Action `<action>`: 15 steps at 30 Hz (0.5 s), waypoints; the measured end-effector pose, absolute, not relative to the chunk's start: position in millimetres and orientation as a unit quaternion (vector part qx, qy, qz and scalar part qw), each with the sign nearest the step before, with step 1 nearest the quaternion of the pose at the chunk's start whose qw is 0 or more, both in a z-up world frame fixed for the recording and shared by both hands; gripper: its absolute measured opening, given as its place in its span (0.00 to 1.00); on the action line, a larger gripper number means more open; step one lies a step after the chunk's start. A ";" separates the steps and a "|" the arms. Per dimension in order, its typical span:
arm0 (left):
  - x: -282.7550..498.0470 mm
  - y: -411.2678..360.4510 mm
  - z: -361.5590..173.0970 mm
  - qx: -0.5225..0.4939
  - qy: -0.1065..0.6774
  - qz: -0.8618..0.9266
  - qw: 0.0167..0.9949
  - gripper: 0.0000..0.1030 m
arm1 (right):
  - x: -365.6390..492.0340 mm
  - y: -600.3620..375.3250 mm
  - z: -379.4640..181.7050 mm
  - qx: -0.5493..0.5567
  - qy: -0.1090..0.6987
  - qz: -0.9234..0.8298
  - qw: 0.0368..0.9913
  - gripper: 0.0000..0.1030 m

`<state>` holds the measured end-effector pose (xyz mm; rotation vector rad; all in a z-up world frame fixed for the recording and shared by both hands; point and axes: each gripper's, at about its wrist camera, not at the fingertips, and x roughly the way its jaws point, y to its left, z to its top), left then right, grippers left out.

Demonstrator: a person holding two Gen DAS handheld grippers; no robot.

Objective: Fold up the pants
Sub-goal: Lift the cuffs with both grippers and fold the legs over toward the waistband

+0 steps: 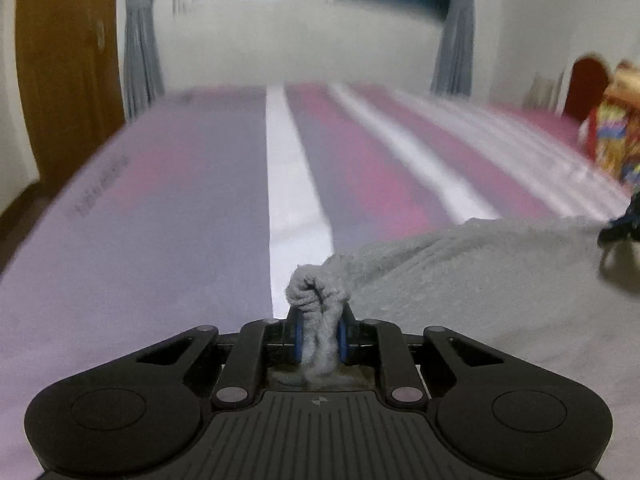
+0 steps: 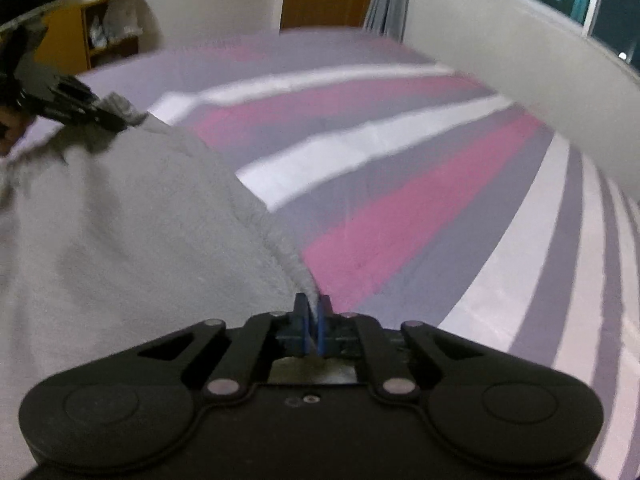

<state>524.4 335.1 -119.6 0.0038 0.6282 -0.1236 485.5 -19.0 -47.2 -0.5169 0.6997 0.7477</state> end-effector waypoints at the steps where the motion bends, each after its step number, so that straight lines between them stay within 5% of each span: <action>1: 507.2 338.6 -107.8 -0.008 0.287 -0.068 0.956 0.16 | 469.5 -23.4 -33.9 -0.241 0.317 0.354 0.846 0.03; 8: 386.8 338.5 -64.2 -0.010 0.217 -0.114 0.969 0.16 | 335.3 -52.0 21.8 -0.297 0.212 0.349 0.863 0.03; 15: 310.4 314.7 -119.5 -0.007 0.305 -0.077 0.949 0.18 | 238.5 -62.5 -29.3 -0.315 0.252 0.335 0.851 0.11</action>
